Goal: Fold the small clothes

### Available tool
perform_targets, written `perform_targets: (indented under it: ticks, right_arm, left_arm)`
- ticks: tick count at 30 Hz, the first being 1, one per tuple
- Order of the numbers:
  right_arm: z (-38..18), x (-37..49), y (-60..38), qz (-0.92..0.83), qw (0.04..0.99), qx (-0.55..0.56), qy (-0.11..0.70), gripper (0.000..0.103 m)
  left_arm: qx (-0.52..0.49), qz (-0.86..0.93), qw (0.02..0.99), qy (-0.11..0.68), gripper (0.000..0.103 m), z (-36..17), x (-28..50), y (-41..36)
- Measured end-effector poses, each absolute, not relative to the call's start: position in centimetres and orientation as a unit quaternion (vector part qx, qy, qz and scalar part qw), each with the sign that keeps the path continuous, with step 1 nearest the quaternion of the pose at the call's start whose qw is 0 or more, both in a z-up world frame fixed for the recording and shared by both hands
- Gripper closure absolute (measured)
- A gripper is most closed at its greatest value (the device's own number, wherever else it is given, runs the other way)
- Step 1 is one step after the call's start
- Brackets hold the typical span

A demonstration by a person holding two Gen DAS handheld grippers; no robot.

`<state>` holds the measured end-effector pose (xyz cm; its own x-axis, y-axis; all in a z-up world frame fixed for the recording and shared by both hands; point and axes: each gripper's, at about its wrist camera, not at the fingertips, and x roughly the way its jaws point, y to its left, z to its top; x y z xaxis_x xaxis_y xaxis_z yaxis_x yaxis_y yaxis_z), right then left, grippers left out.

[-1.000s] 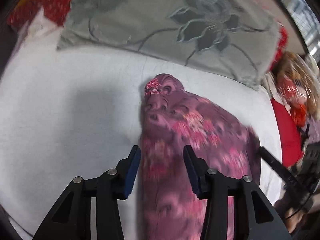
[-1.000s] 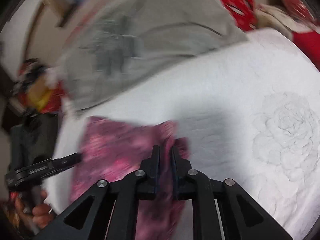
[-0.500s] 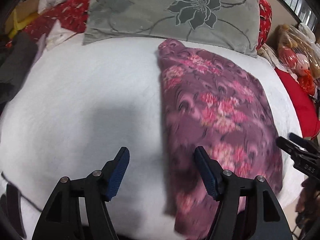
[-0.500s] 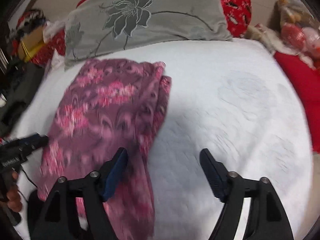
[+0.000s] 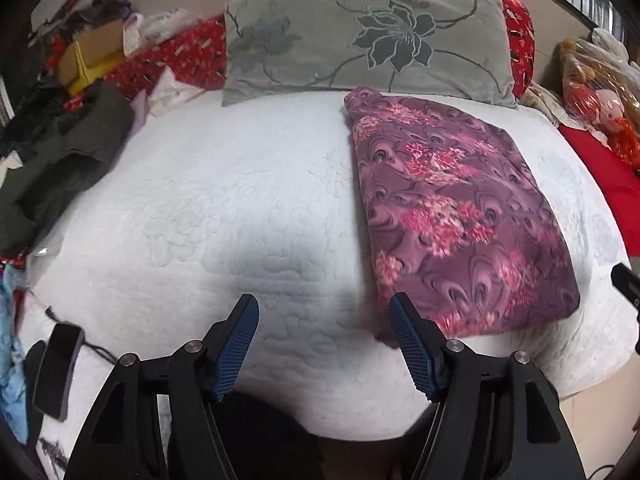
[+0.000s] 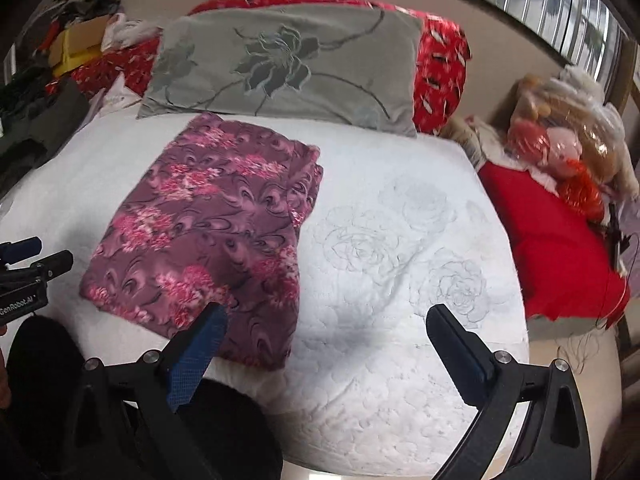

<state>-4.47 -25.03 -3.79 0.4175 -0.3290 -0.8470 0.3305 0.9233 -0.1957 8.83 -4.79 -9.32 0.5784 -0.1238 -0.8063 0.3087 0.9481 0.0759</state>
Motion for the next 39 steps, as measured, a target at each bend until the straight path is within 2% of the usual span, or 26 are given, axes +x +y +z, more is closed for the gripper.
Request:
perform_targets:
  ticks: [6, 17, 39]
  right_arm:
    - [-2.4, -5.6, -23.4, -0.198, 0.859, -0.015, 0.472, 0.002]
    - [-1.7, -7.5, -22.4, -0.205, 0.862, -0.008, 0.464, 0.002]
    - [-1.3, -7.7, -22.4, -0.202, 0.862, 0.028, 0.463, 0.002]
  left_arm:
    - [0.109, -0.117, 0.896, 0.415, 0.033, -8.3, 5.6, -4.8]
    - [0.090, -0.137, 0.903, 0.396, 0.030, -6.6, 2.4, -4.3]
    - [0.081, -0.160, 0.903, 0.390, 0.030, -5.8, 0.4, -5.4]
